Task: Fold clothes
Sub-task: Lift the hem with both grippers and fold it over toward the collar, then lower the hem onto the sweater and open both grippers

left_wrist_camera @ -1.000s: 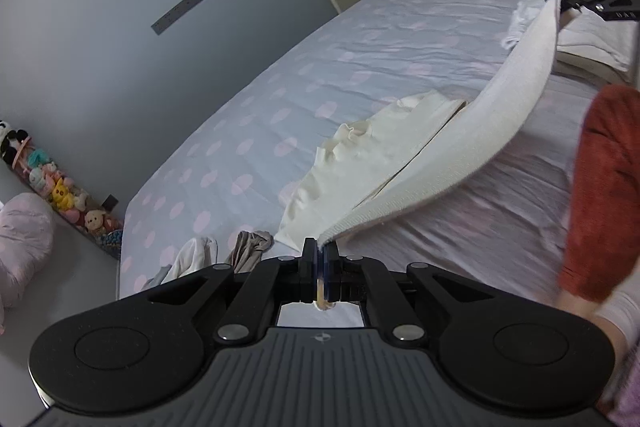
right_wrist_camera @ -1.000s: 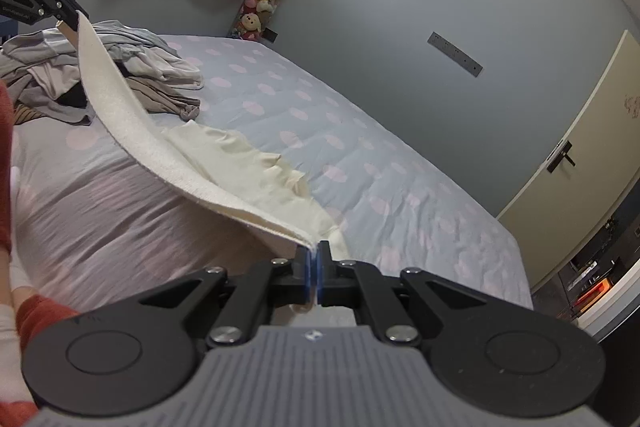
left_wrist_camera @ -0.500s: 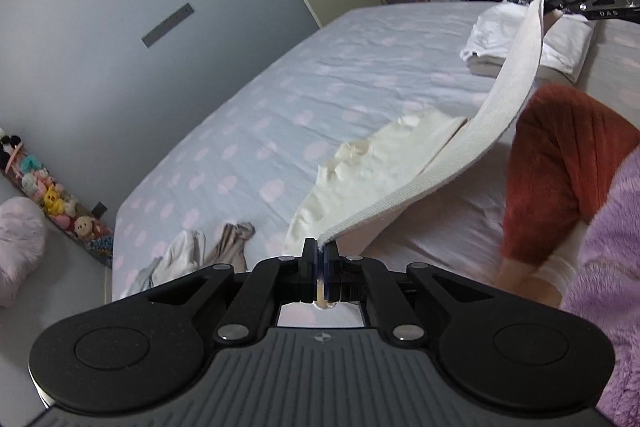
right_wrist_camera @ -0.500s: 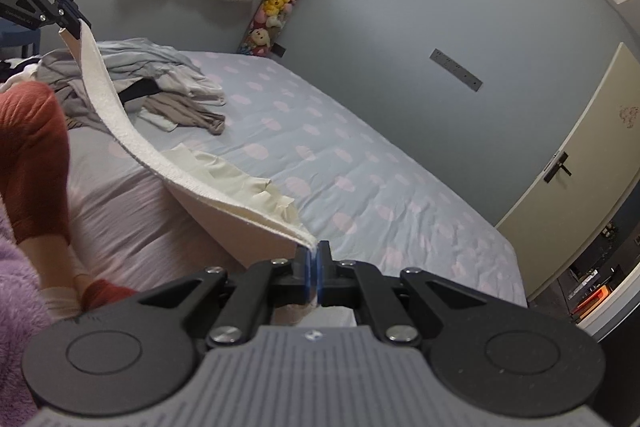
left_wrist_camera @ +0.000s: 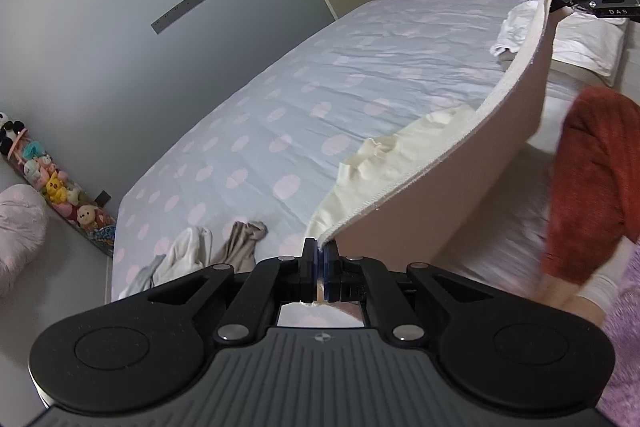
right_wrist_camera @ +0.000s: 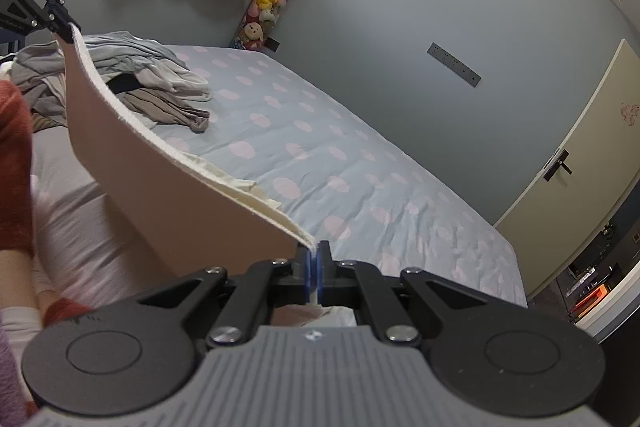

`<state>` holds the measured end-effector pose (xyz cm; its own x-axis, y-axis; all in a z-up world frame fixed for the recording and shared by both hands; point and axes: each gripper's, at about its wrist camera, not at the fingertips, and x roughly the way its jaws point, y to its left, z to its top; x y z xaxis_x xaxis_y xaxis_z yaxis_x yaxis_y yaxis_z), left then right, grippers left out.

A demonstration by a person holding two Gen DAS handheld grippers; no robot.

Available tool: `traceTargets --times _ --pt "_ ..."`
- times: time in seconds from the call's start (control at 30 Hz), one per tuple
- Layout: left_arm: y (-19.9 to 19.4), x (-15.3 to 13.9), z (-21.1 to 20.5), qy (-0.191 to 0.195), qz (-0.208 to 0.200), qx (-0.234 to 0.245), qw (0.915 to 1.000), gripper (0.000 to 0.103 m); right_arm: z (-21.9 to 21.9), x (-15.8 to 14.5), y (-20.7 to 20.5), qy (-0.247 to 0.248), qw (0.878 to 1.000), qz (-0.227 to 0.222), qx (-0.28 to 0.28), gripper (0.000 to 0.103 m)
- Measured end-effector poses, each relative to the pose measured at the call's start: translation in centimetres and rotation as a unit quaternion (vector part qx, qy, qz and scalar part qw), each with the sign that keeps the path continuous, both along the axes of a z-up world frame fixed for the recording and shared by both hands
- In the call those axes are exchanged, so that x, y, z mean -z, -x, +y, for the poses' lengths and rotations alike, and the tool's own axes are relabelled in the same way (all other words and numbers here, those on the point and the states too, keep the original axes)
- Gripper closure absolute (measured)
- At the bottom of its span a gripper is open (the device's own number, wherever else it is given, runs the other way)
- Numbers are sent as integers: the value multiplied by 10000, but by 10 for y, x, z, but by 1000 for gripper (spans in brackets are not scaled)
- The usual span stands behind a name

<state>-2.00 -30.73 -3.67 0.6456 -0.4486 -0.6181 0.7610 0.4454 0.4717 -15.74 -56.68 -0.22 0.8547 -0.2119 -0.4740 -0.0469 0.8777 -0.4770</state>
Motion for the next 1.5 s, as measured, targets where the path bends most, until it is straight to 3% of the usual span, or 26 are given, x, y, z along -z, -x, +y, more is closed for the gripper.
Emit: traceTargets --times 0.33,0.57,0.9,1.07,1.27,1.37,1.47,1.5 --pt "-77 9 -46 -302 110 -40 9995 102 -51 7 -89 -353 9990 259 116 100" --pt "-143 34 -78 -487 459 -192 9976 102 -82 30 -167 -423 9972 603 138 100" --pt "-243 115 -120 -890 1306 -296 9870 102 -132 111 -270 -886 9842 1509 269 100" --pt "-278 154 -131 -888 1659 -468 9810 102 -151 157 -314 -1232 9735 1871 451 100" --pt "-293 178 -133 -845 1884 -613 9765 102 -163 195 -346 -1556 9646 2021 663 99" --pt "-298 179 -130 -681 1914 -788 9760 94 -166 203 -348 -1687 9613 2032 784 98" --pt "-302 171 -124 -403 2013 -1050 9731 88 -168 202 -342 -1796 9602 1920 944 85" --pt "-302 167 -122 -298 2040 -1149 9717 85 -169 199 -338 -1821 9602 1853 1026 75"
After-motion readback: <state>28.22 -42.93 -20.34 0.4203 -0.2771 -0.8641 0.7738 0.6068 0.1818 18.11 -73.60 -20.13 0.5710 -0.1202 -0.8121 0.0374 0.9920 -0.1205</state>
